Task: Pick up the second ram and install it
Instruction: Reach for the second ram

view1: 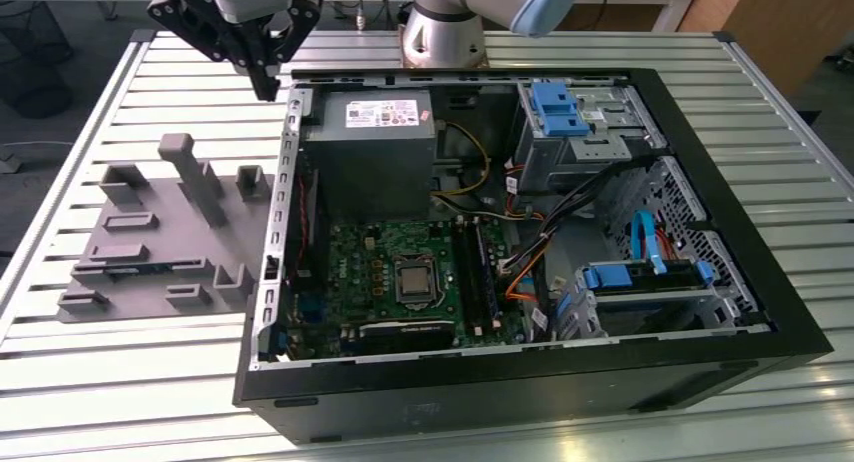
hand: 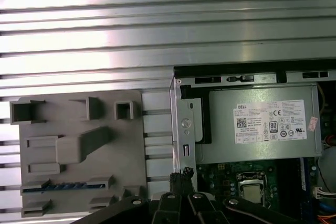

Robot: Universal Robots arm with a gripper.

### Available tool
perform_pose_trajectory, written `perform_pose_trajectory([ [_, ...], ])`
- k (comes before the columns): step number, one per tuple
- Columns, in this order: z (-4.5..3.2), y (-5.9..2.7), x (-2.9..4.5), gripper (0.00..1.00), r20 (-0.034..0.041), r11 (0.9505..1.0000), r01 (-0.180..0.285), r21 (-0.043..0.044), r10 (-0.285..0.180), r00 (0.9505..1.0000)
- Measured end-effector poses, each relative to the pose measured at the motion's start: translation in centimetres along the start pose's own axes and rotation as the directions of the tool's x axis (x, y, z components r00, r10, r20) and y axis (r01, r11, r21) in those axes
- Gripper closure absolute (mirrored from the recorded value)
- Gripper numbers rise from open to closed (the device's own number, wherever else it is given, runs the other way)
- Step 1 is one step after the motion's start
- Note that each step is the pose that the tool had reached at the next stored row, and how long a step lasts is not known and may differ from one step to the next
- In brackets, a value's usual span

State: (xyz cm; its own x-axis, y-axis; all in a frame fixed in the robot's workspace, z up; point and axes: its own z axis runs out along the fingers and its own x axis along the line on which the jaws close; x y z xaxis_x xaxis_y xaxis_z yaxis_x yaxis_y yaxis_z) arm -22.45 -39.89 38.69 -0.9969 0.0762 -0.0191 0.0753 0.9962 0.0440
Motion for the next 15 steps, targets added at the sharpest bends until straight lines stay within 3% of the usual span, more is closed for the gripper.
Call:
perform_pose_trajectory([
  [15,0.05,-0.08,1.00,0.89,0.0001,1.0000,0.000,0.0000,0.000,1.0000],
])
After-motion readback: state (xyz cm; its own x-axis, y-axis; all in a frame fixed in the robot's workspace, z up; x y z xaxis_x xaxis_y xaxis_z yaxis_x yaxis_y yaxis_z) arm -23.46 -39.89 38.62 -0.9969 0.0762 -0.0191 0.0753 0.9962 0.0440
